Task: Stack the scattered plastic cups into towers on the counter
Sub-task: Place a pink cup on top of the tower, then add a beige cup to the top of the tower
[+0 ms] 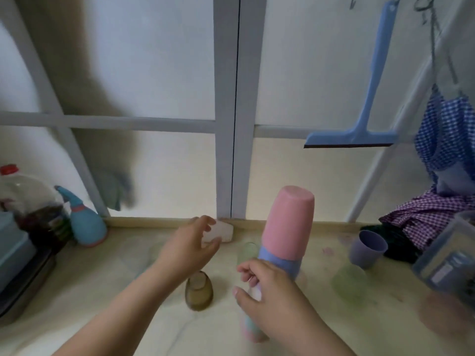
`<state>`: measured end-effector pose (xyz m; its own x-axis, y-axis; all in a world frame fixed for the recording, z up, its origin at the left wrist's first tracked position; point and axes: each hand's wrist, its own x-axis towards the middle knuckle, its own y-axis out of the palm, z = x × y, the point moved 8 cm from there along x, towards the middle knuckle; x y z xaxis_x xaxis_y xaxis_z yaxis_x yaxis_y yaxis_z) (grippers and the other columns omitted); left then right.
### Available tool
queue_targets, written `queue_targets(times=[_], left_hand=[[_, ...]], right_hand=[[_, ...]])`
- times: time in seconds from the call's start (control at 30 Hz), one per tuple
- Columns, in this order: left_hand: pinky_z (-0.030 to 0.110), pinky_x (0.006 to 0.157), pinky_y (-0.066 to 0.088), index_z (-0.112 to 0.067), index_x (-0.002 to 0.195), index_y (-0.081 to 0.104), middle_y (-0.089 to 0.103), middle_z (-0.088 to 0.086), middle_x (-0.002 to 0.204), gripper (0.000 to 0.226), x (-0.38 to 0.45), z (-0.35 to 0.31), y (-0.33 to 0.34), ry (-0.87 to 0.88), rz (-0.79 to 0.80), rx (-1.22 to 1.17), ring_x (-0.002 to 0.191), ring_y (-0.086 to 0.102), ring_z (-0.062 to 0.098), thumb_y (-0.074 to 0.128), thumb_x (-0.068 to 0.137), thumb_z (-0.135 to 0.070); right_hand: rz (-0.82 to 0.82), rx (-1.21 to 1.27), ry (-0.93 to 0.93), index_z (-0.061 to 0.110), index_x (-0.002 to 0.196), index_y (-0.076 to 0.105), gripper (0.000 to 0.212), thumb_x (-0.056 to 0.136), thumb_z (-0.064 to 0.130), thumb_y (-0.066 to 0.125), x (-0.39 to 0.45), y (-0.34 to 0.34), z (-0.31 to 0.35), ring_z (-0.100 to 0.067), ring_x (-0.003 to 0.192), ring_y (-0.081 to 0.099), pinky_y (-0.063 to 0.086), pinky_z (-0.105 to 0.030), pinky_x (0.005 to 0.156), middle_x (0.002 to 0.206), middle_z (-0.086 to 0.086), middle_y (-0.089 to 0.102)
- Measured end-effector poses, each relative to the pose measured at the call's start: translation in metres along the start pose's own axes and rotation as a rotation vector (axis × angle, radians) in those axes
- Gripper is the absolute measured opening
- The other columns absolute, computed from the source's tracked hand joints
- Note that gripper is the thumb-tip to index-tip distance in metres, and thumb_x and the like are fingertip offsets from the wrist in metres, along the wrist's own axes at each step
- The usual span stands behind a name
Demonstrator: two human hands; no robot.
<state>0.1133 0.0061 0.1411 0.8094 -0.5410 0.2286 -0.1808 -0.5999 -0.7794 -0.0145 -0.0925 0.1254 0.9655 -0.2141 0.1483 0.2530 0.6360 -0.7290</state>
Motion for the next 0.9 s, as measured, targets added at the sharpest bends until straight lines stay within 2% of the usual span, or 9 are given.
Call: queue_targets(times=[0.07, 0.2, 0.4, 0.6, 0.73, 0.9], left_hand=[[0.029, 0.075, 0.046, -0.021, 0.114, 0.05, 0.061, 0.0, 0.109, 0.036, 0.003, 0.032, -0.006, -0.033, 0.018, 0.096, 0.095, 0.057, 0.018, 0.06, 0.082, -0.034], [0.027, 0.074, 0.044, -0.022, 0.118, 0.047, 0.058, -0.001, 0.117, 0.039, 0.02, 0.082, -0.012, -0.076, 0.078, 0.184, 0.1, 0.058, 0.018, 0.058, 0.083, -0.034], [0.035, 0.085, 0.049, -0.02, 0.123, 0.045, 0.056, 0.001, 0.122, 0.045, 0.07, 0.122, 0.014, 0.008, 0.167, 0.245, 0.106, 0.056, 0.021, 0.057, 0.083, -0.035], [0.04, 0.092, 0.045, -0.016, 0.128, 0.039, 0.048, 0.006, 0.128, 0.054, 0.124, 0.139, 0.086, 0.191, 0.355, 0.32, 0.115, 0.044, 0.027, 0.059, 0.081, -0.033], [0.042, 0.094, 0.04, -0.015, 0.131, 0.033, 0.043, 0.008, 0.131, 0.065, 0.142, 0.146, 0.137, 0.31, 0.464, 0.474, 0.118, 0.04, 0.03, 0.061, 0.076, -0.036], [0.041, 0.093, 0.036, -0.01, 0.13, 0.031, 0.043, 0.011, 0.128, 0.07, 0.158, 0.153, 0.166, 0.357, 0.491, 0.635, 0.115, 0.041, 0.031, 0.063, 0.073, -0.035]], right_hand=[[0.051, -0.091, 0.014, 0.028, 0.11, 0.053, 0.031, 0.081, 0.039, 0.057, 0.021, 0.022, 0.005, -0.004, 0.09, 0.051, 0.046, -0.028, 0.086, 0.097, 0.013, 0.053], [0.112, -0.243, 0.063, 0.025, 0.117, 0.048, 0.035, 0.084, 0.036, 0.051, 0.06, 0.061, 0.013, -0.017, 0.111, 0.051, 0.042, -0.029, 0.086, 0.119, 0.004, 0.055], [0.191, -0.353, 0.136, 0.016, 0.114, 0.047, 0.033, 0.085, 0.03, 0.049, 0.103, 0.108, 0.006, -0.027, 0.115, 0.046, 0.044, -0.037, 0.091, 0.119, -0.006, 0.055], [0.193, -0.456, 0.303, 0.015, 0.115, 0.047, 0.032, 0.088, 0.032, 0.048, 0.131, 0.115, -0.035, -0.028, 0.111, 0.047, 0.044, -0.038, 0.089, 0.116, -0.007, 0.054], [0.2, -0.48, 0.382, 0.017, 0.115, 0.047, 0.032, 0.087, 0.033, 0.048, 0.134, 0.123, -0.055, -0.028, 0.11, 0.048, 0.045, -0.039, 0.088, 0.115, -0.006, 0.054], [0.231, -0.477, 0.422, 0.018, 0.116, 0.046, 0.034, 0.086, 0.035, 0.049, 0.129, 0.13, -0.065, -0.027, 0.111, 0.048, 0.044, -0.038, 0.09, 0.116, -0.006, 0.054]])
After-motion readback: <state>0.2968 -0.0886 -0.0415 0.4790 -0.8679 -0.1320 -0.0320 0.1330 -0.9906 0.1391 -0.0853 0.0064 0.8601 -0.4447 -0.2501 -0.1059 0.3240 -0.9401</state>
